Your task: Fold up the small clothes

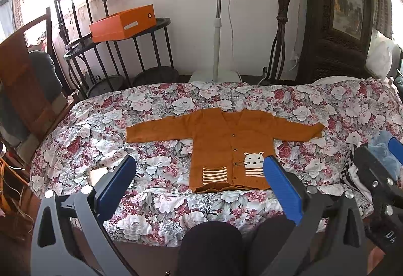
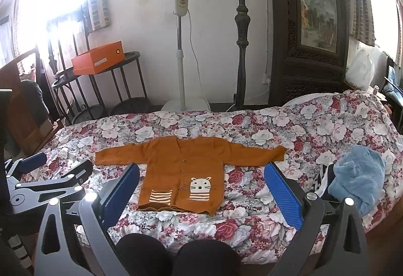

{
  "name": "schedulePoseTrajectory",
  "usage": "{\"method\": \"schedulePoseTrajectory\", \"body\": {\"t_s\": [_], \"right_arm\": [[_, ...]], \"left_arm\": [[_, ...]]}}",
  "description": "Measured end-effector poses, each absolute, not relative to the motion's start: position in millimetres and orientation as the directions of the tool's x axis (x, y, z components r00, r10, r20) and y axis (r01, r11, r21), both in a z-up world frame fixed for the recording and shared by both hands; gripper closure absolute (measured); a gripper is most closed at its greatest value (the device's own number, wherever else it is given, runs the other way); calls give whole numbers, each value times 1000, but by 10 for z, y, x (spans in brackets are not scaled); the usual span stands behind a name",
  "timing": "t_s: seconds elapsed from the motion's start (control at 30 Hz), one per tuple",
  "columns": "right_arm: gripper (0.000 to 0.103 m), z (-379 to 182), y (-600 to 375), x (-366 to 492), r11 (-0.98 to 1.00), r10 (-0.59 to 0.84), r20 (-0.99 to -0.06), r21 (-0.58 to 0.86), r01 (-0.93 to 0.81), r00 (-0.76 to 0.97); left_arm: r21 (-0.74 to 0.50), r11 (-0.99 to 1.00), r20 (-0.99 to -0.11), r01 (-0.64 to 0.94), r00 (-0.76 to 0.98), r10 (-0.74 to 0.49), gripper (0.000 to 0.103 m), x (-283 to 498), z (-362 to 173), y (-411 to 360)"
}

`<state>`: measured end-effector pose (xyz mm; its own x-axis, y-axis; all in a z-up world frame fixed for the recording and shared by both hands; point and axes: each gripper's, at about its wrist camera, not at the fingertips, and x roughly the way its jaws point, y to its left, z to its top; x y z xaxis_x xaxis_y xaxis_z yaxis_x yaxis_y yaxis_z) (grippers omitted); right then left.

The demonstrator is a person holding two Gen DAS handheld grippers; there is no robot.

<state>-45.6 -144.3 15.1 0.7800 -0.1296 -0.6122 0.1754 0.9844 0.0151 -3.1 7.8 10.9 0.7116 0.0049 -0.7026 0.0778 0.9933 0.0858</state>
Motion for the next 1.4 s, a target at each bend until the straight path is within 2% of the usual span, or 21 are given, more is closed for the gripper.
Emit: {"method": "schedulePoseTrajectory", "body": {"t_s": [1.4], "right_arm": [[4,142,-1429,-463,984,-122,-612,30,176,781]], "left_arm": [[88,993,-706,78,709,7,5,-49,98,76]]}}
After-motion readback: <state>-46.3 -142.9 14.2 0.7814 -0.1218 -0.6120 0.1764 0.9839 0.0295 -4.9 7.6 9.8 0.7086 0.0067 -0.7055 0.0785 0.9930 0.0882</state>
